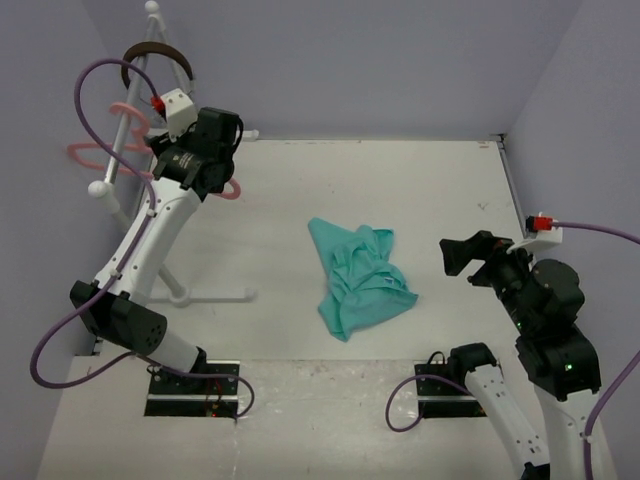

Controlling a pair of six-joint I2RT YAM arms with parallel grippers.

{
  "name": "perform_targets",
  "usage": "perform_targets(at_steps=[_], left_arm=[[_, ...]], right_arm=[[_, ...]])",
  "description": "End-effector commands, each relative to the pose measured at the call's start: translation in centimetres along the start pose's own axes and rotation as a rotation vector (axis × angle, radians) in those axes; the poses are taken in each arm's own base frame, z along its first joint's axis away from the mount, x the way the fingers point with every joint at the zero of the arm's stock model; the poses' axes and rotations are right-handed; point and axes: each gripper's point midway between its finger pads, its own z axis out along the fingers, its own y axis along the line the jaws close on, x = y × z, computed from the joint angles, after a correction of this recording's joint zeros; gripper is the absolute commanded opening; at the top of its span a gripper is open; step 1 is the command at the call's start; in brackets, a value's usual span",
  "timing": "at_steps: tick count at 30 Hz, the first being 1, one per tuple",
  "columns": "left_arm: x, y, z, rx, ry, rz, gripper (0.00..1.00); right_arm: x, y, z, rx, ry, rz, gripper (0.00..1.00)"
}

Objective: Place the t-shirt on the hanger
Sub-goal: Pick up the hanger from the clothesline.

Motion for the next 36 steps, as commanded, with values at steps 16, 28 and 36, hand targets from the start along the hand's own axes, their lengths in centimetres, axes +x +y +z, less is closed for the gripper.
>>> perform_targets(at_steps=[16, 28, 36], left_arm=[[0.9, 0.8, 3.3, -0.049, -0.012, -0.035, 0.4], [0.4, 1.7, 2.3, -0.043, -0.014, -0.082, 0.16], [-0.6, 2.7, 1.6, -0.057, -0.027, -0.076, 0.0]], right_arm=[[0.1, 1.0, 1.3, -0.061, 0.002, 0.002, 0.99], [-0.1, 1.3, 1.3, -0.081, -0.022, 0.01, 0.99], [-0.2, 1.5, 1.2, -0.088, -0.026, 0.013, 0.99]])
